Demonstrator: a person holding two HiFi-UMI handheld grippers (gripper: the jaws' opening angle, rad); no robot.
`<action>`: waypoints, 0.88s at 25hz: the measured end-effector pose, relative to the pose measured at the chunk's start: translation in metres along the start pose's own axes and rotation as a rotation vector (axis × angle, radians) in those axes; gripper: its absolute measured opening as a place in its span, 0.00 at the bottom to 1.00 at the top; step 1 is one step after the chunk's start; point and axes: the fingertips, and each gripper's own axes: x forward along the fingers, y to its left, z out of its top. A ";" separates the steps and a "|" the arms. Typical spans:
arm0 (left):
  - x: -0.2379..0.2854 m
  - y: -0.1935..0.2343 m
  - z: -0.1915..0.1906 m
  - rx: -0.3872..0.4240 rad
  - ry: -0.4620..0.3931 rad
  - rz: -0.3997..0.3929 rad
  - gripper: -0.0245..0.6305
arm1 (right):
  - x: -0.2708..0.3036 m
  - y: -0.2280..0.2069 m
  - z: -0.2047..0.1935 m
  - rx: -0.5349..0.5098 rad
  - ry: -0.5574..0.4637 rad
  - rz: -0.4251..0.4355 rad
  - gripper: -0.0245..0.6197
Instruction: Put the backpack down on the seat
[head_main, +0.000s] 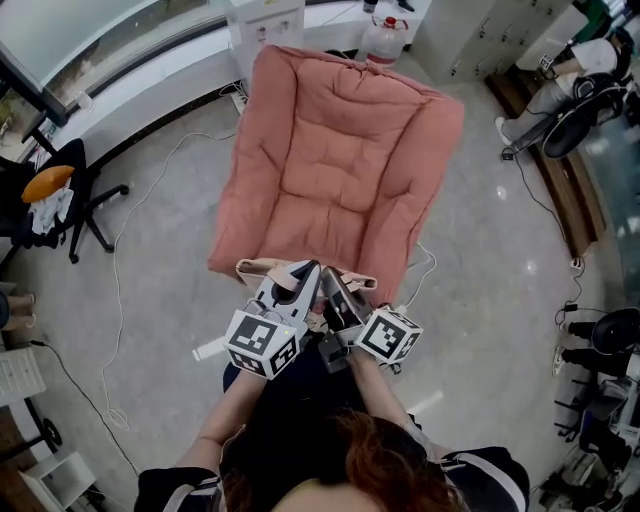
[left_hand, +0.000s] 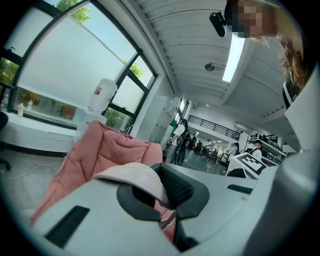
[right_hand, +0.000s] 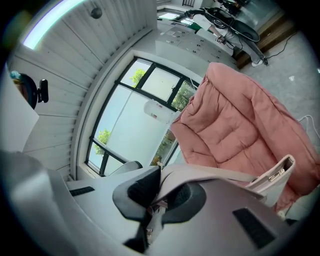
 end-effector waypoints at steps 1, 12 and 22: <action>0.002 0.003 -0.002 -0.003 0.011 -0.006 0.07 | 0.002 -0.003 -0.001 0.009 -0.001 -0.007 0.10; 0.030 0.031 -0.003 -0.014 0.072 -0.070 0.07 | 0.032 -0.027 0.008 0.052 -0.030 -0.076 0.10; 0.060 0.061 -0.013 -0.060 0.119 -0.080 0.07 | 0.062 -0.056 0.018 0.081 -0.021 -0.126 0.10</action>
